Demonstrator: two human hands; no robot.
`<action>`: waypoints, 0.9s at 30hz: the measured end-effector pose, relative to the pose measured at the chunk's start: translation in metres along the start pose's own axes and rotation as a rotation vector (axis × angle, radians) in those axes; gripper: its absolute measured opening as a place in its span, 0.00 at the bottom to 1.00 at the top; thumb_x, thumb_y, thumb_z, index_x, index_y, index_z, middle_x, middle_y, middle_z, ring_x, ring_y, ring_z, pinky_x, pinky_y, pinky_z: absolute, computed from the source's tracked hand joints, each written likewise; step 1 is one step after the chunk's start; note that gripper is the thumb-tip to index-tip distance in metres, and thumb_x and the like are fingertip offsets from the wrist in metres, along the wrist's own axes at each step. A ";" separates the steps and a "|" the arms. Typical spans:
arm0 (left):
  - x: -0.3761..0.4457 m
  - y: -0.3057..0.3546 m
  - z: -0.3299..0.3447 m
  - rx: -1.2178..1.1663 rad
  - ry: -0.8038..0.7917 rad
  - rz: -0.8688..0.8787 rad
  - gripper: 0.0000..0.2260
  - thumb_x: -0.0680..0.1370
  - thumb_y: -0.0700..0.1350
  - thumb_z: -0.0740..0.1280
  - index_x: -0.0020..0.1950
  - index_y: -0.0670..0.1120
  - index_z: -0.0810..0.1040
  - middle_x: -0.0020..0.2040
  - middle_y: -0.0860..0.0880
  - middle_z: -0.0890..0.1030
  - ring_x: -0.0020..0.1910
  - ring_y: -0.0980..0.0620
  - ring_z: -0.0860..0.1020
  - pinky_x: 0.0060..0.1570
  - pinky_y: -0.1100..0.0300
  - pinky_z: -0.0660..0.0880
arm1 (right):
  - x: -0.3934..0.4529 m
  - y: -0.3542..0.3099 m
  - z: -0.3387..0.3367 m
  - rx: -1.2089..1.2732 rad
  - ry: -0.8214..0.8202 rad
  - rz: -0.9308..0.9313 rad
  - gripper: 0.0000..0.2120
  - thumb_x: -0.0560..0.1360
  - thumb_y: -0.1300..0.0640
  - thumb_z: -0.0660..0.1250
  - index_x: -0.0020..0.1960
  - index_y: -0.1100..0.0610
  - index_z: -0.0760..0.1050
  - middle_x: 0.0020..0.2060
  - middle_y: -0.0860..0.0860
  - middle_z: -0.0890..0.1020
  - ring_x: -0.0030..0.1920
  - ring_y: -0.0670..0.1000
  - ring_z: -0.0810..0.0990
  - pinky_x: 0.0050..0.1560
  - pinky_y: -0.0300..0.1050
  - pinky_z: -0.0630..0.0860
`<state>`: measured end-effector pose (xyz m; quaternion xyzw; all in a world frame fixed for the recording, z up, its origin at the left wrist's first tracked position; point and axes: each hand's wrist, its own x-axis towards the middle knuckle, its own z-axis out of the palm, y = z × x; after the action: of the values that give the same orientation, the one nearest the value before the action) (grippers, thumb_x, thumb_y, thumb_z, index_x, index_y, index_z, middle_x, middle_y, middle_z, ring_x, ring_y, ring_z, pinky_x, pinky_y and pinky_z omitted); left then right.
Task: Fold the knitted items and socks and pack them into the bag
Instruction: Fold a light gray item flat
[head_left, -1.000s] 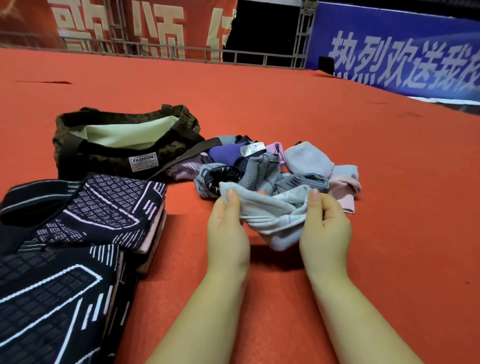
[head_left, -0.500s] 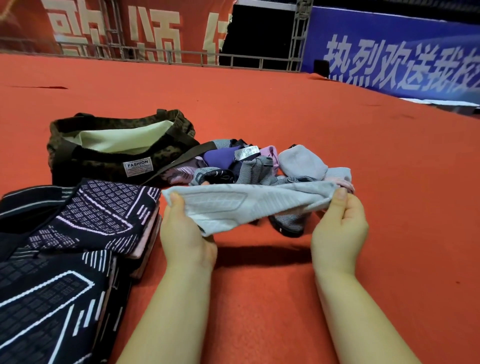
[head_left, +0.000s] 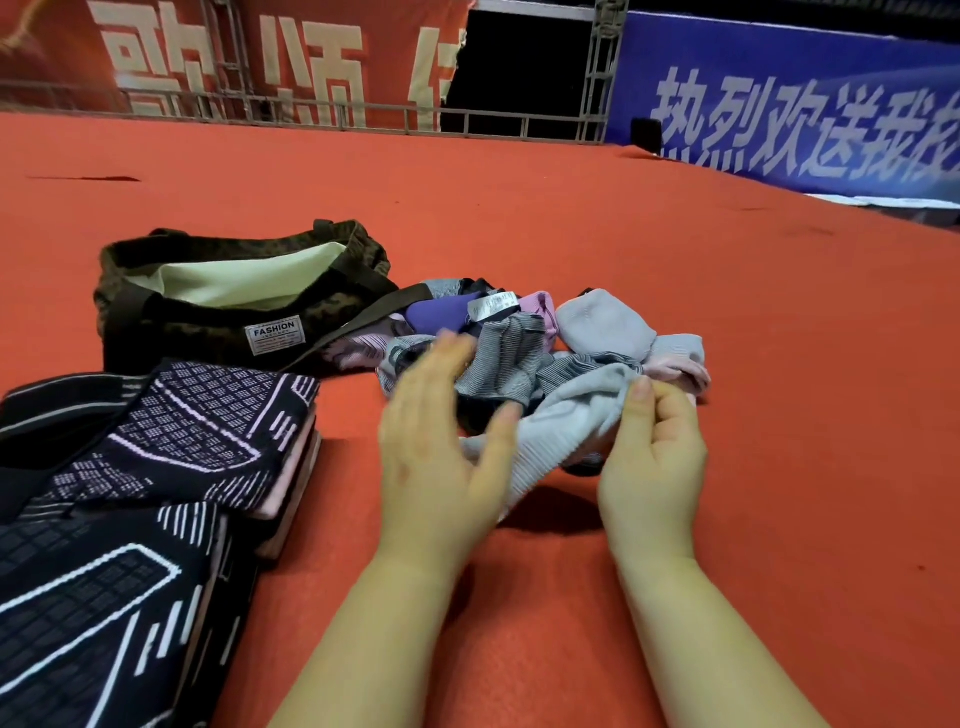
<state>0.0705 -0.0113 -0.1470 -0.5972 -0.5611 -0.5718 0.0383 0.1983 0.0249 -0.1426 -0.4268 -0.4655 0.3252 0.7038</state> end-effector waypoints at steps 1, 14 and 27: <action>-0.003 0.004 0.002 -0.007 -0.106 0.059 0.25 0.72 0.58 0.63 0.65 0.46 0.74 0.62 0.52 0.76 0.61 0.53 0.73 0.64 0.56 0.67 | -0.001 -0.002 -0.001 -0.018 0.007 -0.046 0.14 0.77 0.44 0.58 0.39 0.50 0.74 0.32 0.49 0.77 0.36 0.43 0.78 0.43 0.39 0.76; -0.011 0.003 0.010 -0.167 -0.227 -0.291 0.15 0.73 0.51 0.60 0.56 0.57 0.79 0.51 0.59 0.82 0.50 0.59 0.79 0.51 0.61 0.74 | -0.011 0.002 0.006 -0.021 -0.290 -0.067 0.20 0.68 0.50 0.70 0.59 0.46 0.69 0.56 0.46 0.79 0.57 0.44 0.78 0.58 0.40 0.74; -0.006 0.006 0.016 -0.780 -0.220 -0.588 0.10 0.76 0.48 0.66 0.54 0.46 0.81 0.51 0.44 0.84 0.51 0.44 0.81 0.50 0.48 0.77 | -0.010 0.011 0.004 -0.120 -0.044 -0.170 0.07 0.74 0.53 0.64 0.47 0.55 0.78 0.38 0.43 0.81 0.39 0.36 0.76 0.42 0.29 0.71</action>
<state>0.0865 -0.0057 -0.1533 -0.4405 -0.4506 -0.6594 -0.4100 0.1908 0.0222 -0.1555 -0.4198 -0.5339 0.2451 0.6918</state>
